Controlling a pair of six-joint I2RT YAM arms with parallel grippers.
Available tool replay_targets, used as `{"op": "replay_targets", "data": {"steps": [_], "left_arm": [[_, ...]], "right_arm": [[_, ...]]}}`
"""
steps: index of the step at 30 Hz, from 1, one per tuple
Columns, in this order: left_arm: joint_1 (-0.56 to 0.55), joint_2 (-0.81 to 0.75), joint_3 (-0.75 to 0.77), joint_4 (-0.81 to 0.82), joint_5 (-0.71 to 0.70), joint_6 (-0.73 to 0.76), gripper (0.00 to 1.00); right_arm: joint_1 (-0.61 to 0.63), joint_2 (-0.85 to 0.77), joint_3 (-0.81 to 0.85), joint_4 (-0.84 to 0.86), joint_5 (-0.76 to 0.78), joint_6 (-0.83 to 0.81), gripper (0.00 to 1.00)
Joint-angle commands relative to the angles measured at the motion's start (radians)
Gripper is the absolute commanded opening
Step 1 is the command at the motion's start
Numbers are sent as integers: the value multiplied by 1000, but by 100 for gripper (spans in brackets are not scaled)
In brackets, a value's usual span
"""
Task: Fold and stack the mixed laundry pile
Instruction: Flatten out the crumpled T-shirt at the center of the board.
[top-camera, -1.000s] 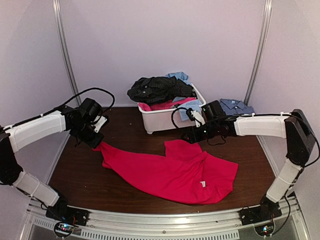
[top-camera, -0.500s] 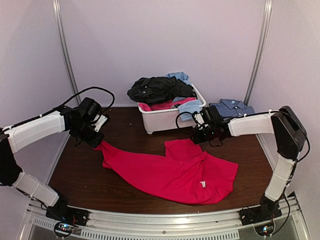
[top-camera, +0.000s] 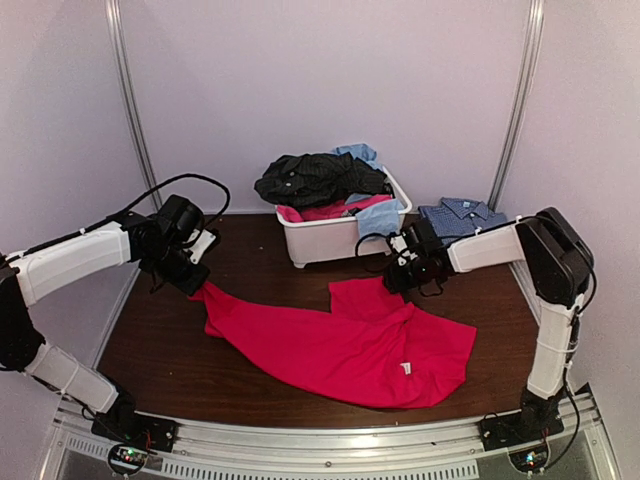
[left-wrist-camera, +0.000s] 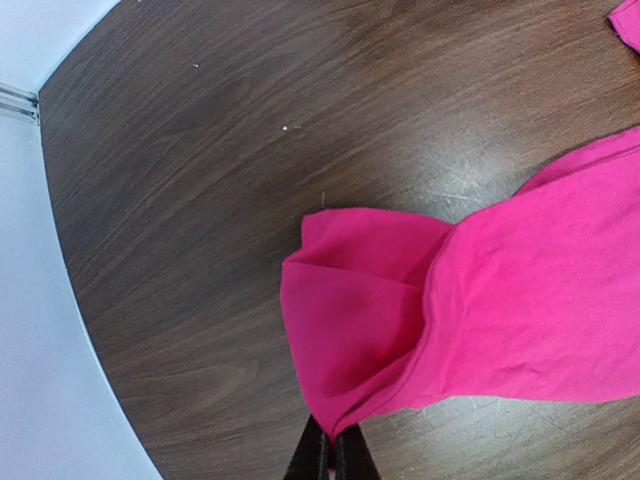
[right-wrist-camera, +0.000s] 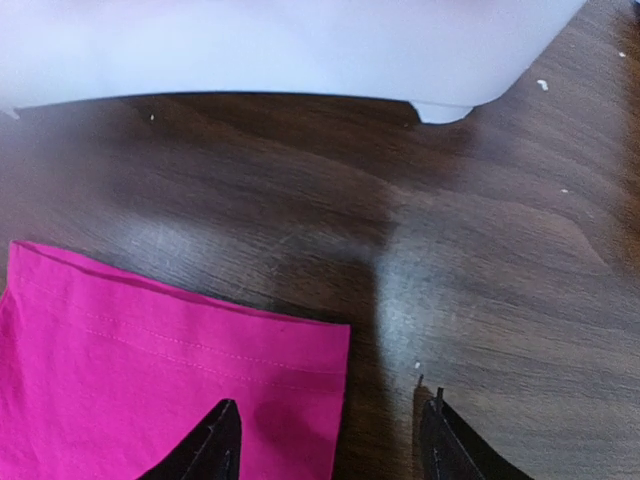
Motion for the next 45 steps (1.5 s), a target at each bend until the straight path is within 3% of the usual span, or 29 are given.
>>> {"op": "replay_targets", "data": {"steps": [1,4,7,13,18,23,29,34,40,45], "left_arm": [[1,6,13,42,17,10,0],[1,6,13,42,16,9,0],[1,0,15,41,15,8,0],[1,-9,19,43,15,10,0],[1,-60,48,62,50,15,0],[-1,-38,74,57,307,111,0],[-167,47,58,61,323,193,0],[-304,113,68,89,365,271,0],[-313,235,91,35,502,346,0],[-346,261,120,28,531,389,1]], "right_arm": [[10,61,54,-6,-41,-31,62],[31,100,79,-30,-21,-47,61],[54,141,104,-79,16,-57,53],[63,95,73,-123,39,-42,1],[63,-206,34,-173,82,-36,0],[34,-529,96,-234,185,-40,0],[-32,-733,144,-283,291,-63,0],[-77,-797,101,-295,338,-71,0],[-88,-786,0,-259,271,-41,0],[-89,-772,-33,-245,266,-35,0]]}}
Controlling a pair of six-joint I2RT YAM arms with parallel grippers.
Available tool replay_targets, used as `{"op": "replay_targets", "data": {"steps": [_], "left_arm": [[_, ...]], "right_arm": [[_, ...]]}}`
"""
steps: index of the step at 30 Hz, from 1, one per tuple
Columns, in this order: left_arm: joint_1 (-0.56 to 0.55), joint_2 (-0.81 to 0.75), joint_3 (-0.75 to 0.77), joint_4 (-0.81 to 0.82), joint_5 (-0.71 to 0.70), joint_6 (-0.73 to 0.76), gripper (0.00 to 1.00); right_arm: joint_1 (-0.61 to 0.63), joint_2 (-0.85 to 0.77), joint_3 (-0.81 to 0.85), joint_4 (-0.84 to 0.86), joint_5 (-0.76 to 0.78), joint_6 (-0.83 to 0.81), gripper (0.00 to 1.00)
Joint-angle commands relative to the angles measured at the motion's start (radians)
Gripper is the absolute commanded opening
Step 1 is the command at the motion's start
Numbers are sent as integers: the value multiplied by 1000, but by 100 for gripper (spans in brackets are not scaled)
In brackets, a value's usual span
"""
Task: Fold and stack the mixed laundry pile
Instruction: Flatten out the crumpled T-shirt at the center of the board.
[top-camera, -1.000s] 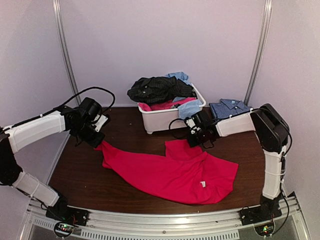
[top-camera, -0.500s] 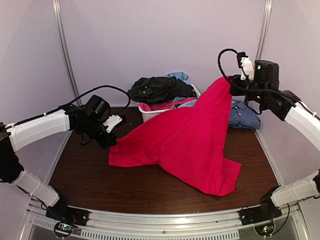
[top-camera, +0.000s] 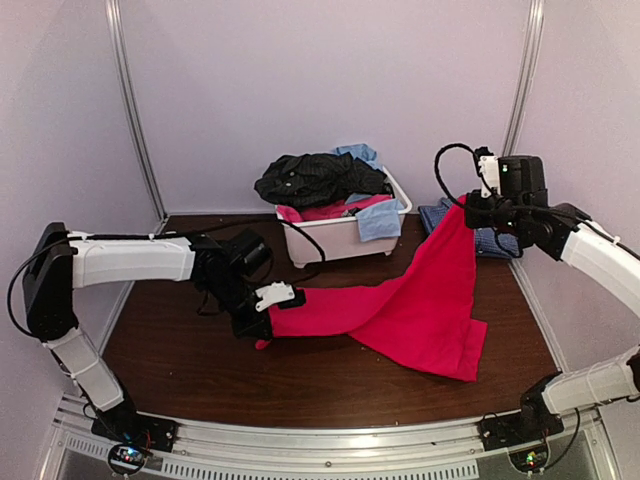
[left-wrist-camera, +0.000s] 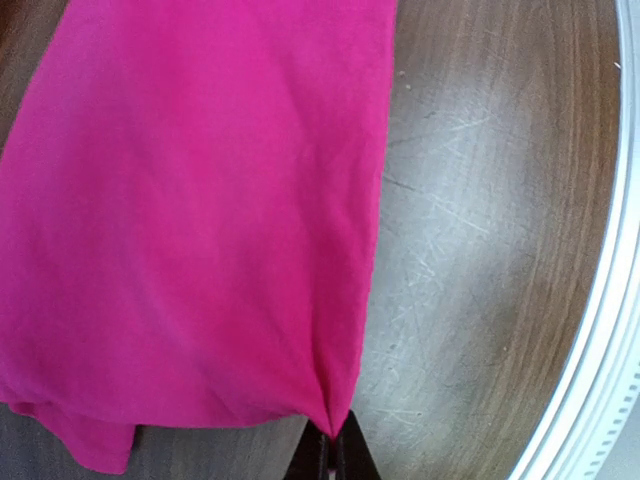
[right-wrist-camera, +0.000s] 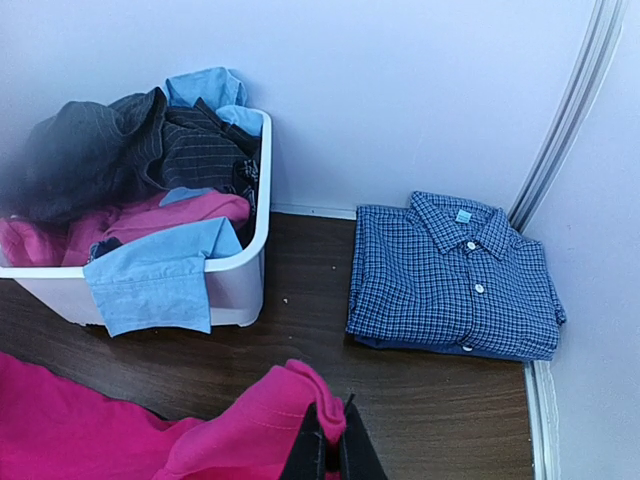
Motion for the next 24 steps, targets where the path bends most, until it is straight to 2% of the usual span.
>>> {"op": "replay_targets", "data": {"steps": [1,3,5,6,9,11,19,24], "left_arm": [[-22,-13,46,3,53,64,1],[-20,-16,56,20,-39,44,4],[-16,-16,57,55,-185,-9,11],[-12,-23,49,64,-213,-26,15],[-10,-86,-37,146,-230,-86,30],[-10,-144,-119,206,-211,-123,36],[-65,-278,-335,437,-170,-255,42],[-149,-288,-418,534,-242,-220,40]], "right_arm": [[-8,-2,-10,22,2,12,0],[-13,5,-12,19,11,8,0],[-21,6,-14,22,20,9,0],[-28,5,-15,24,18,11,0],[-40,-4,-15,33,7,16,0],[-47,-5,-8,33,4,13,0],[-76,-14,8,22,-2,-4,0],[-92,-11,6,31,-10,3,0]]}}
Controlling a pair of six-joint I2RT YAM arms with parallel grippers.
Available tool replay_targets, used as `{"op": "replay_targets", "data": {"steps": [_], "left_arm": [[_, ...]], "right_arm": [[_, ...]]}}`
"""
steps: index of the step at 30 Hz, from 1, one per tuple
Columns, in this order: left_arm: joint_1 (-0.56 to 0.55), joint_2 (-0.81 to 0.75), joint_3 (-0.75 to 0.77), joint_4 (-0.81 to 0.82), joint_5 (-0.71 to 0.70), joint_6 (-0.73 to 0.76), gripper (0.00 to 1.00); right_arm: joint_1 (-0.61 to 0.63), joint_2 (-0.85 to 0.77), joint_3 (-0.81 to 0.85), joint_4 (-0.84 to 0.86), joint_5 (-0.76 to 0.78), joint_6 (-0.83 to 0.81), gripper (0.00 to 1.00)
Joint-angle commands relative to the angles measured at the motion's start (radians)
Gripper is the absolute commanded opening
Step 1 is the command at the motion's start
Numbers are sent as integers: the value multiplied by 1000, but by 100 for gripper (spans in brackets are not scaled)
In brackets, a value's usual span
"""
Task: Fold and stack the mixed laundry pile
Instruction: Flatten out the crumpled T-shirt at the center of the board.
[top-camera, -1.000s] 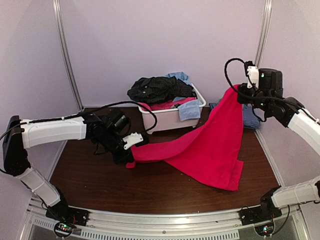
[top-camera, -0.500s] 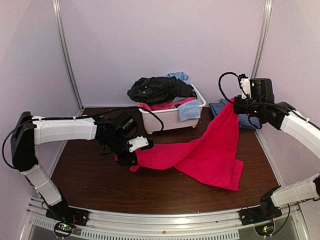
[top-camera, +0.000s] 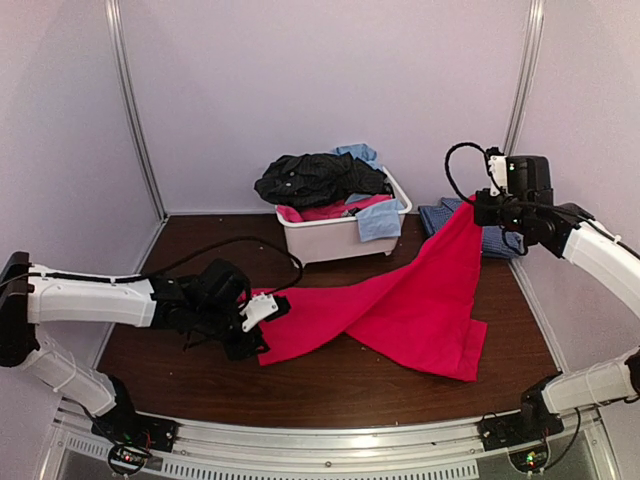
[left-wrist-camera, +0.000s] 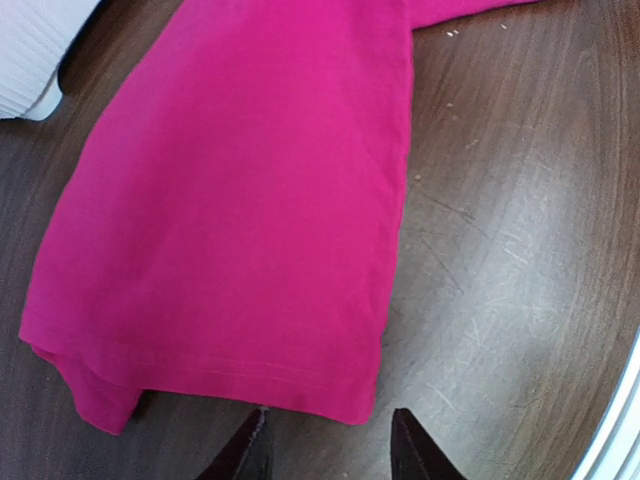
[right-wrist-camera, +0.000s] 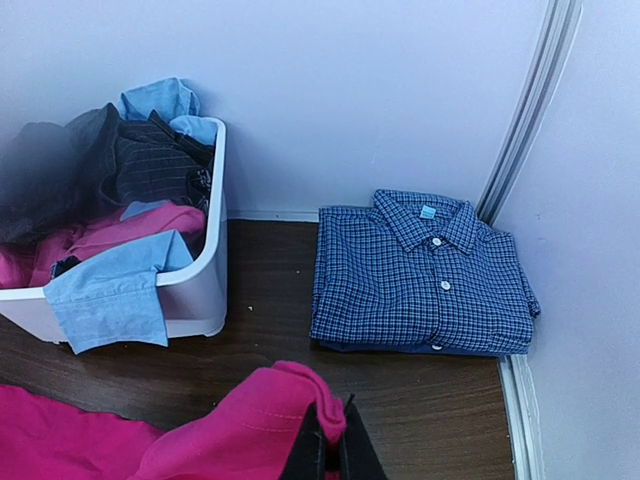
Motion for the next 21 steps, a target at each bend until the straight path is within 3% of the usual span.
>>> {"op": "replay_targets", "data": {"steps": [1,6,8,13,21], "left_arm": [[-56,-14,-46,161,-42,-2,39],[-57,47,-15,149,39,35,39],[-58,120,42,65,66,47,35],[-103,295,193,-227,-42,90,28],[-104,258,180,-215,-61,127,30]], "right_arm": [[-18,-15,18,27,-12,3,0],[-27,-15,29,26,-13,3,0],[-32,-16,32,25,-16,2,0],[-40,-13,32,25,-28,4,0],[-46,-11,28,25,-31,2,0]]}}
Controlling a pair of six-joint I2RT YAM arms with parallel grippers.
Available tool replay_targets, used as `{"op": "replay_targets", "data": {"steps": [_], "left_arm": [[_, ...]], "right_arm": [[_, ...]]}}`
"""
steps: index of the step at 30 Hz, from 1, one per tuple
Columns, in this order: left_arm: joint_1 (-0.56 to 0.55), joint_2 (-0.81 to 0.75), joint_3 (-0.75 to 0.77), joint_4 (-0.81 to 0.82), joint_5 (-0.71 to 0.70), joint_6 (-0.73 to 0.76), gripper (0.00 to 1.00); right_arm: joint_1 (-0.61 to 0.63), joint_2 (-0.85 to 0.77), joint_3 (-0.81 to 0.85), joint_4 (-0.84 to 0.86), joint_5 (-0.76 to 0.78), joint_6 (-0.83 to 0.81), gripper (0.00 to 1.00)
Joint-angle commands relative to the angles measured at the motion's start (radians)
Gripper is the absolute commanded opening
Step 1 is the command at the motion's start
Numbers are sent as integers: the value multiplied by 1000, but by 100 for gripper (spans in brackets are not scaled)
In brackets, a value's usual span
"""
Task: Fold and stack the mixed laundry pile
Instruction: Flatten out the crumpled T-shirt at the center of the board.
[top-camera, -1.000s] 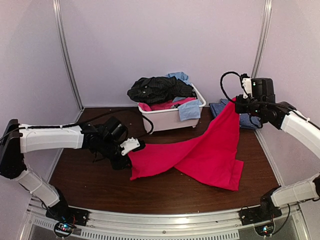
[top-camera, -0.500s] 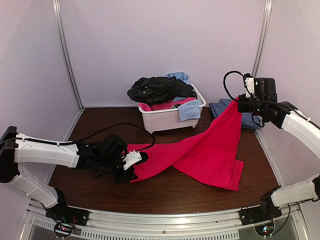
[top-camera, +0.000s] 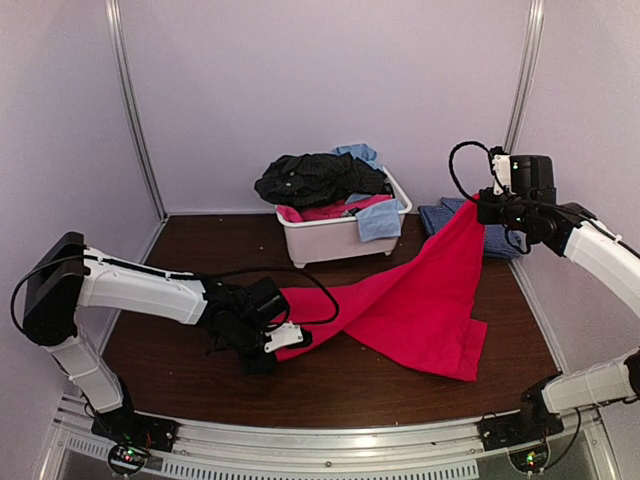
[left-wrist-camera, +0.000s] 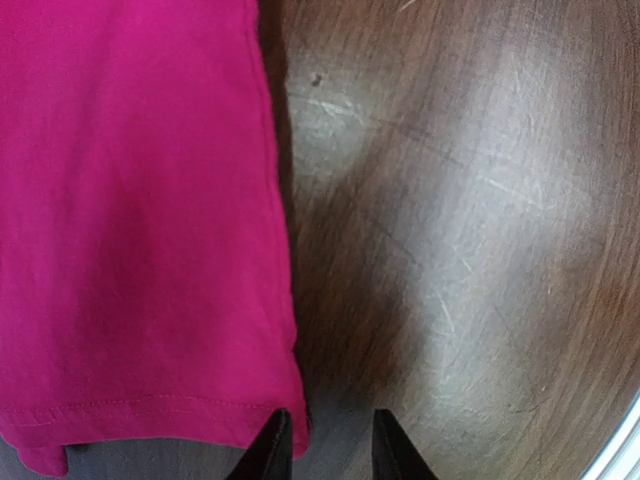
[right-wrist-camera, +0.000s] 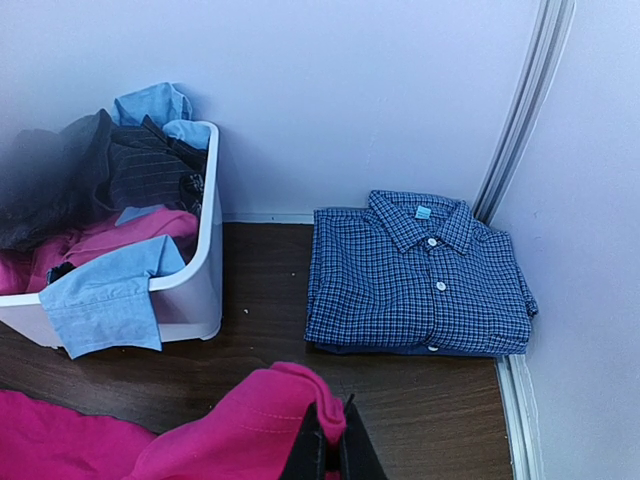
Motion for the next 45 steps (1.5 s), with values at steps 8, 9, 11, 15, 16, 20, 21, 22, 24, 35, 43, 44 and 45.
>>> {"op": "replay_targets", "data": {"steps": [8,9,11,15,16,20,21,22,24,35,43,44,45], "left_arm": [[1,29,8,-32,-57,59,32],[1,31,6,-19,-54,63,32],[1,38,2,4,-42,71,31],[3,32,-15,64,-38,79,11],[5,26,-19,72,-54,75,5],[45,-55,1,75,-183,17,0],[69,-94,20,68,-215,-4,0],[103,-138,43,62,-262,-34,0],[152,-243,102,54,-350,-66,0],[380,-369,747,-20,-522,-42,0],[394,-294,1013,-34,-554,28,0],[394,-295,1027,-36,-550,34,0],[394,-301,1036,-34,-533,39,0]], "right_arm": [[-16,-10,25,23,-15,5,0],[-16,-11,24,23,-18,5,0],[-16,-14,23,21,-28,5,0],[-16,-32,21,13,-49,5,0],[-17,-38,23,10,-54,7,0],[-17,-68,42,1,-85,11,0],[-17,-75,52,-1,-95,12,0],[-17,-77,68,-3,-107,13,0],[-16,-78,111,-13,-121,12,0],[-16,-1,530,-27,-178,-19,0],[-17,46,707,-19,-160,-78,0],[-16,42,717,-13,-158,-80,0],[-16,35,730,-10,-158,-79,0]]}}
